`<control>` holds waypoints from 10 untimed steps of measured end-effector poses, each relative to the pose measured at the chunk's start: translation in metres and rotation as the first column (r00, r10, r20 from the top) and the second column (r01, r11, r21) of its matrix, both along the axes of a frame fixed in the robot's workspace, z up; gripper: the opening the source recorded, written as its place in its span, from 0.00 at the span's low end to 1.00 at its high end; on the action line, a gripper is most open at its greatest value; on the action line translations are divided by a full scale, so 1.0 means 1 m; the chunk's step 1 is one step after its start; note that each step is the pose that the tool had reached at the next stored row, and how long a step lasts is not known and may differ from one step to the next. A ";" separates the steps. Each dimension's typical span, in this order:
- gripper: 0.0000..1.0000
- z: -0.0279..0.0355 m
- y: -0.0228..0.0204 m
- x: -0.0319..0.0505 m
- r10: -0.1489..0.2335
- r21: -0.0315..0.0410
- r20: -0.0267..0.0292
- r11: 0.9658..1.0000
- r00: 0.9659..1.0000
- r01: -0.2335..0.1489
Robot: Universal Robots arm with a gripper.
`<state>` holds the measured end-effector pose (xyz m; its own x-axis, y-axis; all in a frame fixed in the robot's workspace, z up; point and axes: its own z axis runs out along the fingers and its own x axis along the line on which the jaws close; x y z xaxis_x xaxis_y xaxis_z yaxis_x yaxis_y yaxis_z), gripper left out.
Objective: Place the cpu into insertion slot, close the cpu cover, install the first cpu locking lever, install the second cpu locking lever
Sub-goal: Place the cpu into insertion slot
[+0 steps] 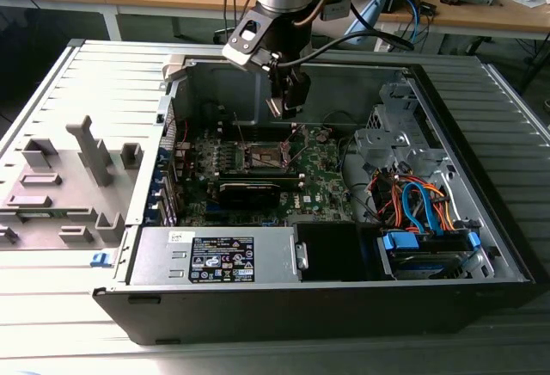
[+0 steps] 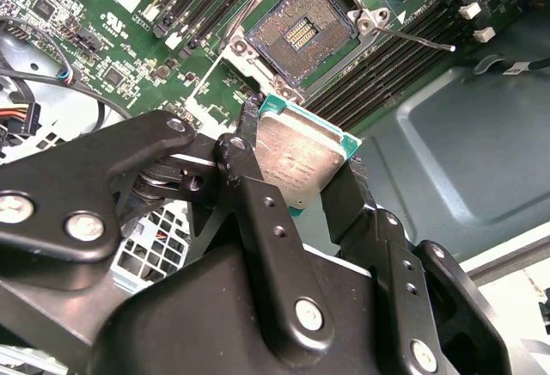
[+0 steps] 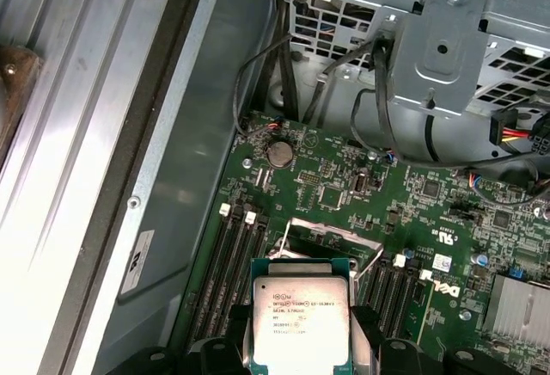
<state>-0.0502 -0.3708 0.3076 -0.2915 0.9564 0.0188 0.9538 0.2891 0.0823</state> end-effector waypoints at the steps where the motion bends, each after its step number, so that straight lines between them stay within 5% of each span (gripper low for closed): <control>1: 0.54 0.0000 0.0000 0.0000 -0.001 0.000 0.000 1.000 1.000 0.001; 10: 0.54 -0.0002 0.0000 0.0000 -0.007 0.000 0.000 1.000 1.000 0.007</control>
